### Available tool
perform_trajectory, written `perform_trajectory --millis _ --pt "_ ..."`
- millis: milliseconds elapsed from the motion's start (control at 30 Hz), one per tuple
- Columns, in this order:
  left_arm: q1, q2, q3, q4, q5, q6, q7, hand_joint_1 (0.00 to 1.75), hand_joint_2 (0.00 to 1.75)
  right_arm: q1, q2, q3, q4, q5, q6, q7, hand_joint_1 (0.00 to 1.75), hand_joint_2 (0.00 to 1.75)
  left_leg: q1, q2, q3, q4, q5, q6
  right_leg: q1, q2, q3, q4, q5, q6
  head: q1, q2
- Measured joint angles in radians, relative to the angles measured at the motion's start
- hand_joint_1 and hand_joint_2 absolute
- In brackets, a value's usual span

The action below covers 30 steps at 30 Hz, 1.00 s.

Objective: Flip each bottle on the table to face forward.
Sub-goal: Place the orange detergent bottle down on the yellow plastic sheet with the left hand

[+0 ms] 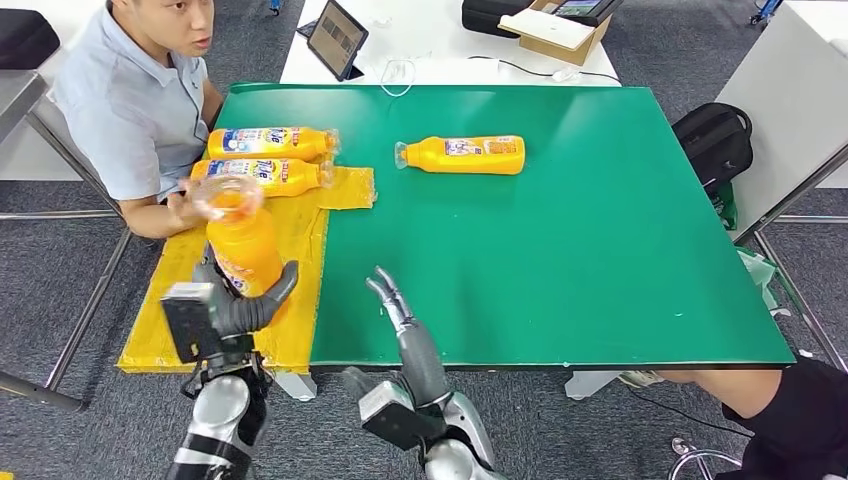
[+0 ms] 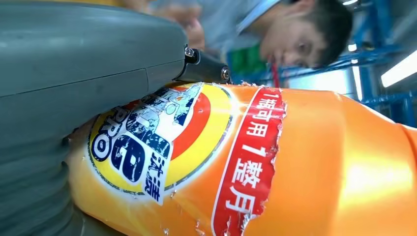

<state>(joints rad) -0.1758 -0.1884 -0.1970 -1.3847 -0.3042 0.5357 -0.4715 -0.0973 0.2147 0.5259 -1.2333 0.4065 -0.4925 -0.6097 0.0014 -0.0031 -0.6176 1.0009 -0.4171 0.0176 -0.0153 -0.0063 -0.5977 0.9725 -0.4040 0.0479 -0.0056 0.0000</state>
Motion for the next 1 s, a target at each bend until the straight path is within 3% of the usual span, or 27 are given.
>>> perform_trajectory --millis 133,267,667,933,1000 --pt "-0.073 0.045 0.013 0.107 -0.368 0.090 0.062 1.75 1.75 0.045 -0.018 -0.026 -0.119 0.019 -0.095 -0.030 0.00 0.00 0.000 0.000 0.000 0.000 0.000 0.000 0.000 0.000 0.000 0.000 0.000 0.000 0.000 0.000" --pt "-0.151 0.094 0.013 0.239 -0.626 0.114 0.128 1.75 1.75 0.072 -0.033 -0.050 -0.209 0.003 -0.127 -0.052 0.00 0.00 0.000 0.001 0.000 0.000 0.000 0.000 0.000 0.000 0.000 0.000 0.000 0.000 0.000 0.000" --pt "-0.359 0.160 -0.007 0.644 -0.824 -0.015 0.228 1.75 1.75 0.086 -0.048 -0.061 -0.247 -0.035 -0.047 -0.055 0.00 0.00 0.000 0.001 0.000 0.000 0.001 0.000 0.000 0.001 0.000 0.000 0.001 0.000 0.000 0.000" --pt "-0.409 0.164 -0.023 0.800 -0.838 -0.079 0.247 1.75 1.75 0.086 -0.049 -0.061 -0.227 -0.054 -0.019 -0.055 0.00 0.00 0.000 0.001 0.000 0.000 0.001 0.000 0.000 0.001 0.000 0.000 0.001 0.000 0.000 0.000" --pt "-0.416 0.164 -0.028 0.820 -0.849 -0.086 0.258 1.66 1.75 0.085 -0.049 -0.061 -0.222 -0.060 -0.012 -0.055 0.00 0.00 0.000 0.001 0.000 0.000 0.001 0.000 0.000 0.000 0.000 0.000 0.001 0.000 0.000 0.000"
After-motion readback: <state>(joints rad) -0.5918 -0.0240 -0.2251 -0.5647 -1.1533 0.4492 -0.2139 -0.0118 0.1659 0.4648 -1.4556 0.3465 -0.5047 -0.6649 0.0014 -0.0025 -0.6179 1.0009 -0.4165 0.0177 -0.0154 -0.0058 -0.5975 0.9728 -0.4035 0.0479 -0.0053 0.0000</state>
